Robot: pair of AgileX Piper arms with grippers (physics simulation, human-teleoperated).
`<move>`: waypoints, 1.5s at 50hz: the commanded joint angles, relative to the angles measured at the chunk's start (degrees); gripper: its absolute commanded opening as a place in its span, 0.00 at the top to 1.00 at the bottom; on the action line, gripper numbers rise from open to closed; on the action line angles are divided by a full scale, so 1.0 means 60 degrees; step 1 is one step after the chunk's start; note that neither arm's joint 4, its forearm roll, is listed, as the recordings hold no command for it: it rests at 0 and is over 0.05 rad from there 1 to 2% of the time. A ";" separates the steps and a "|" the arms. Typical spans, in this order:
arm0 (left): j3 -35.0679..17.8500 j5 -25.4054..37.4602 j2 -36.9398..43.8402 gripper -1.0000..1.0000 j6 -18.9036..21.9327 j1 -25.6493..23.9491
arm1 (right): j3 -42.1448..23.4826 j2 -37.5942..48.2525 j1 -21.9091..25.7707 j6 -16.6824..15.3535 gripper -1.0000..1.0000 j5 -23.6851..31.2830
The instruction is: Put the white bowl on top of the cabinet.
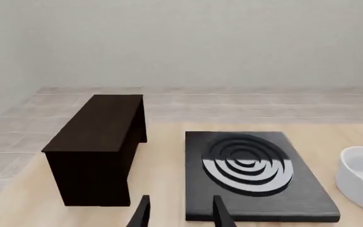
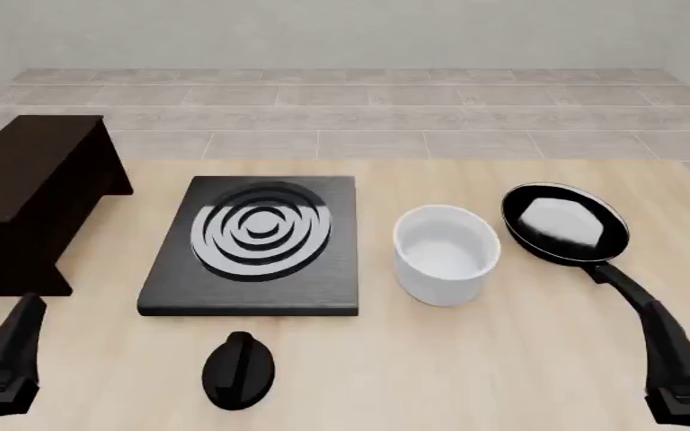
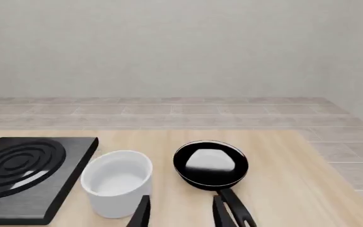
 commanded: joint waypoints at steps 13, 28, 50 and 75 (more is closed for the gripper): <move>-0.2726 0.1877 -0.0036 0.00 0.0062 -0.1310 | 0.0004 0.0066 -0.0011 0.0125 0.00 0.0074; -0.5959 0.1558 0.4352 0.00 0.0537 -0.4527 | 0.0003 -0.0022 -0.0057 0.0195 0.00 0.0240; -0.7421 -0.0223 0.9261 0.00 0.1377 -0.6810 | 0.0005 -0.0027 -0.0154 0.0132 0.00 0.0289; -1.0071 0.0534 1.2958 0.00 0.1693 -0.7907 | 0.0005 -0.0028 -0.0136 0.0162 0.00 0.0333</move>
